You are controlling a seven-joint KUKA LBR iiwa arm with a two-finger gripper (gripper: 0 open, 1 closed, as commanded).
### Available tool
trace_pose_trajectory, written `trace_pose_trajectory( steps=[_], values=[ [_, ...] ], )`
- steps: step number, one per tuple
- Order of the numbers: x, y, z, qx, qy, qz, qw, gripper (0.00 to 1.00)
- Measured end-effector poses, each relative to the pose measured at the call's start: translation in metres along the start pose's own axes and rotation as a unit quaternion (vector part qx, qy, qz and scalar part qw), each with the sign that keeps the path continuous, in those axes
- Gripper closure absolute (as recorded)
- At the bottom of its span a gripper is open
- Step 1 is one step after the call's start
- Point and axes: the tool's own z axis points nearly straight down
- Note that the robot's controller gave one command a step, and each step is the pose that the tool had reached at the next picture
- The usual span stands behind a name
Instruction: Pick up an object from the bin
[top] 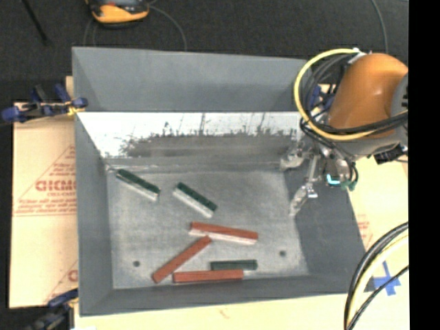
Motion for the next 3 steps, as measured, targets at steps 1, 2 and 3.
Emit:
trace_pose_trajectory(
  steps=[1,2,3],
  values=[
    [-0.002,0.0,-0.005,0.001,-0.0039,-0.001,1.0,0.0],
    [0.001,0.04,0.061,0.001,-0.0061,-0.011,0.9999,0.0],
    [0.008,0.07,0.082,0.0,-0.0028,-0.1,0.995,0.0]
  ],
)
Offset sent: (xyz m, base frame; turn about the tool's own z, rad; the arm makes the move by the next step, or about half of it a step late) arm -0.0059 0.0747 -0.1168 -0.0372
